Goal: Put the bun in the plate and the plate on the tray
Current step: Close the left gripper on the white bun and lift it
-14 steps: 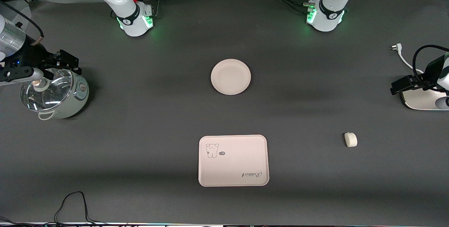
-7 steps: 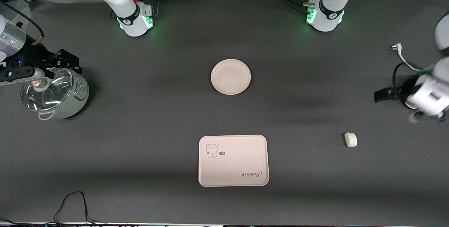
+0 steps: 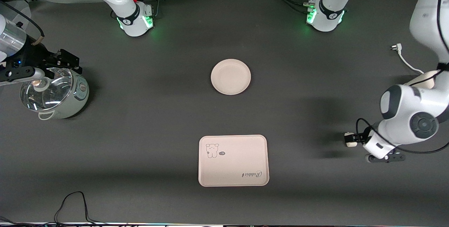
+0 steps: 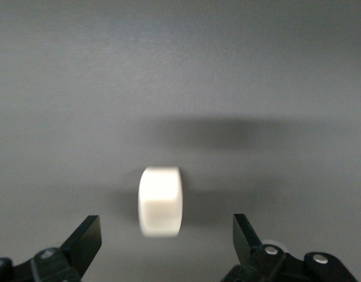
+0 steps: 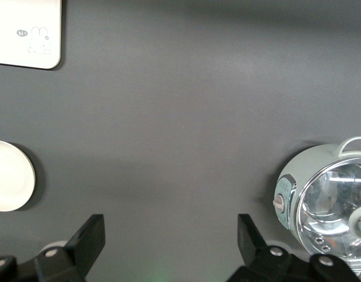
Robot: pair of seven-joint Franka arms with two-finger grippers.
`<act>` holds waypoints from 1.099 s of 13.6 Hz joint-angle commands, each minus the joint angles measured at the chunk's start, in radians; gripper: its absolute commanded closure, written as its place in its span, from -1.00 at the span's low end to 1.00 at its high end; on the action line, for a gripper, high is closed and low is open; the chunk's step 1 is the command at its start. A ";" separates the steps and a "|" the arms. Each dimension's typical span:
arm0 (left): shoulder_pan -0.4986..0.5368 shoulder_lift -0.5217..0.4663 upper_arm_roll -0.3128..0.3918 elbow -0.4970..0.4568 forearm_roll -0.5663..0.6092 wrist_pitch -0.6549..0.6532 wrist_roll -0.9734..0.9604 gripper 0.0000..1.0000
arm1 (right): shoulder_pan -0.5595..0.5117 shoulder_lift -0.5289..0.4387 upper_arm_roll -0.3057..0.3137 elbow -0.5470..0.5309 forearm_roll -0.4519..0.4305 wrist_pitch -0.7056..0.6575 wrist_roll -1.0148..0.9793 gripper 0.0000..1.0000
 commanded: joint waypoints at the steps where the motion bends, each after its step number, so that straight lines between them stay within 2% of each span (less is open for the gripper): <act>1: -0.015 0.027 0.009 0.022 0.018 0.024 -0.035 -0.93 | 0.002 -0.001 -0.003 0.009 0.018 -0.012 -0.002 -1.00; 3: -0.013 0.035 0.010 0.015 0.018 0.025 -0.035 -0.21 | 0.002 -0.001 -0.002 0.009 0.018 -0.012 -0.002 -1.00; 5: -0.013 0.055 0.018 0.015 0.018 0.038 -0.035 0.26 | 0.002 -0.001 -0.003 0.008 0.029 -0.012 -0.002 -1.00; 10: -0.027 0.067 0.026 0.017 0.030 0.042 -0.045 0.81 | 0.002 -0.006 -0.005 0.009 0.038 -0.014 -0.002 -1.00; 13: -0.027 0.030 0.014 0.022 0.028 -0.025 -0.038 0.83 | 0.002 -0.004 -0.003 0.009 0.040 -0.014 -0.002 -1.00; 15: -0.025 -0.046 -0.061 0.023 0.015 -0.158 -0.055 0.83 | 0.002 -0.004 -0.003 0.008 0.040 -0.014 -0.002 -1.00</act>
